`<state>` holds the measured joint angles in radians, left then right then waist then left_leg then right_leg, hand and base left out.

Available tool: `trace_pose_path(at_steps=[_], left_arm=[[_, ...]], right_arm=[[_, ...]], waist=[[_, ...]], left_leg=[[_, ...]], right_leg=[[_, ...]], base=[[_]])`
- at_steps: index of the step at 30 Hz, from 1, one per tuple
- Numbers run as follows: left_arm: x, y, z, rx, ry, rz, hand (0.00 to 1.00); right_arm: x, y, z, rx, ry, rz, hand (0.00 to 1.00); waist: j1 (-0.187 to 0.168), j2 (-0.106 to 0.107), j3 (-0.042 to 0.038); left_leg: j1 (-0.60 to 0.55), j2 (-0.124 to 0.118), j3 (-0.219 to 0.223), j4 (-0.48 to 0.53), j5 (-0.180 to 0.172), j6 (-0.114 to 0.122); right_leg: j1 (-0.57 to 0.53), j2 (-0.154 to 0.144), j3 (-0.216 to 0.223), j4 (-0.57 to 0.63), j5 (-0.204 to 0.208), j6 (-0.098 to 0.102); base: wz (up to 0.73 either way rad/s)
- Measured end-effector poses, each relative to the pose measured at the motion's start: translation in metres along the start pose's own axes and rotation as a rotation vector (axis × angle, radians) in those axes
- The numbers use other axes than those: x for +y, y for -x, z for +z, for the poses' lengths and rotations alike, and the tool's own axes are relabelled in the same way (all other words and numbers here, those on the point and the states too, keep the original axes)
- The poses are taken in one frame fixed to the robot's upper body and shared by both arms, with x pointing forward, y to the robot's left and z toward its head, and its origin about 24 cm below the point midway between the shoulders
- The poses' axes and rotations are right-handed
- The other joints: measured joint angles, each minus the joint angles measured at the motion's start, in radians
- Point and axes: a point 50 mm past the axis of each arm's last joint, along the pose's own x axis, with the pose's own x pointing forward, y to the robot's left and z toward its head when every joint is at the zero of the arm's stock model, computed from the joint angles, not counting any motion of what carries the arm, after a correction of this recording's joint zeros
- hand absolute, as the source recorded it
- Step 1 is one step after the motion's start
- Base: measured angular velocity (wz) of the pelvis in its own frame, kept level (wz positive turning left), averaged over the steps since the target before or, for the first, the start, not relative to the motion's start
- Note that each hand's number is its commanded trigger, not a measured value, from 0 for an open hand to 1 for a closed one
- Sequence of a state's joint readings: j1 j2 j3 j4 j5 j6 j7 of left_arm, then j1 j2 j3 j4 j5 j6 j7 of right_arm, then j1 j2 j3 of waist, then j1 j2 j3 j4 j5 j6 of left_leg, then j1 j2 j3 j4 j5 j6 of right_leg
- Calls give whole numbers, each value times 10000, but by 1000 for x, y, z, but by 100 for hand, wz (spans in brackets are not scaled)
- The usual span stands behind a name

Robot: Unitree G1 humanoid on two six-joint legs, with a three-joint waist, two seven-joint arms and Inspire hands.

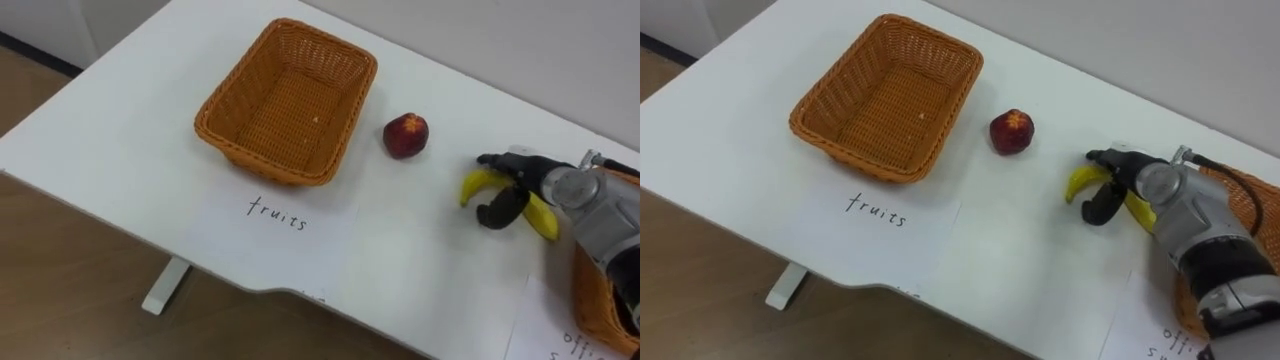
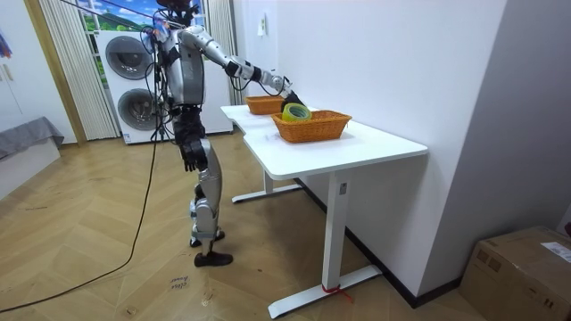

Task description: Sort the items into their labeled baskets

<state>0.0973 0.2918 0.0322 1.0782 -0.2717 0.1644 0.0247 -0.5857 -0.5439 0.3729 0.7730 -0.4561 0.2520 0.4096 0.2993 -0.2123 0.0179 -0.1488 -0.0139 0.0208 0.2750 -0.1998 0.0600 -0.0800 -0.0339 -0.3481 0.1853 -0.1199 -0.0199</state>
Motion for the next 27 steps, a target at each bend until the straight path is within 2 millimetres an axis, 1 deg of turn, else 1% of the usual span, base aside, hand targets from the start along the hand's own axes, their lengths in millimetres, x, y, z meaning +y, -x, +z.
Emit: trace_pose_path(at_steps=[3, 5, 6, 7, 8, 12, 16, 19, 21, 22, 23, 27], left_arm=[[0, 0, 1, -47, 28, 2, 0], [0, 0, 5, -187, 26, -16, 0], [0, 0, 5, -194, 26, -17, 0], [0, 0, 5, -219, 24, -21, 0], [0, 0, 6, -228, 21, -16, 0], [0, 0, 7, -269, 6, -18, 0], [0, 0, 10, -328, 0, -17, 0], [-1, 0, 11, -369, -5, -19, 0], [-2, 0, 13, -426, 18, -45, 0], [-2, 0, 15, -470, 28, -58, 0], [-2, 0, 16, -494, 13, -57, 0], [-2, 0, 17, -574, -90, -58, 0]], right_arm=[[0, 0, 0, -18, -35, 12, 0], [0, 0, 0, -1, -78, 46, 0], [0, 0, 0, 8, -81, 52, 16], [0, 0, 0, 15, -84, 59, 56], [0, 0, 0, 16, -84, 67, 100], [-1, 0, 0, 33, -100, -104, 100], [-10, 2, -1, 116, -34, -645, 100], [-11, 2, -1, 162, 99, -757, 100], [-11, 2, -1, 198, 140, -691, 100], [-9, 2, -1, 203, 204, -676, 100], [-8, 1, -1, 209, 244, -619, 100], [-8, 1, -1, 209, 282, -587, 100]], waist=[[21, -25, -2], [19, -55, -7], [21, -60, -7], [23, -70, -5], [23, -81, -1], [26, -86, 1], [28, -88, 4], [32, -86, 9], [35, -78, 25], [38, -70, 58], [44, -66, 71], [42, -65, 74]], left_leg=[[1, 1, -2, 0, 0, 0], [0, 2, -6, 1, 0, 0], [0, 2, -6, 1, 0, 0], [1, 2, -6, 1, 0, 0], [1, 2, -6, 1, 0, 0], [2, 2, -9, 1, 0, 0], [29, 4, -28, -10, 0, 0], [57, 9, -14, -26, 0, 0], [56, 9, -10, -30, 0, 0], [55, 9, -3, -33, 0, 0], [34, 8, 0, -33, 0, 0], [-7, 8, 1, -51, 2, -4]], right_leg=[[6, -3, -25, -1, 0, 1], [7, -3, -29, -3, 0, 1], [7, -3, -29, -3, 0, 1], [8, -3, -29, -3, 1, 1], [8, -3, -29, -4, 1, 1], [9, -4, -30, -4, 0, 1], [33, -2, -46, -14, 0, 1], [47, -2, -31, -29, 0, 2], [44, -2, -26, -35, 0, 2], [38, -3, -25, -34, 0, 2], [13, -1, -23, -33, 0, 2], [-65, 1, -17, -18, 0, 2]], base=[[0], [0], [0], [0], [0], [0], [0], [0], [0], [-3], [-3], [-1]])
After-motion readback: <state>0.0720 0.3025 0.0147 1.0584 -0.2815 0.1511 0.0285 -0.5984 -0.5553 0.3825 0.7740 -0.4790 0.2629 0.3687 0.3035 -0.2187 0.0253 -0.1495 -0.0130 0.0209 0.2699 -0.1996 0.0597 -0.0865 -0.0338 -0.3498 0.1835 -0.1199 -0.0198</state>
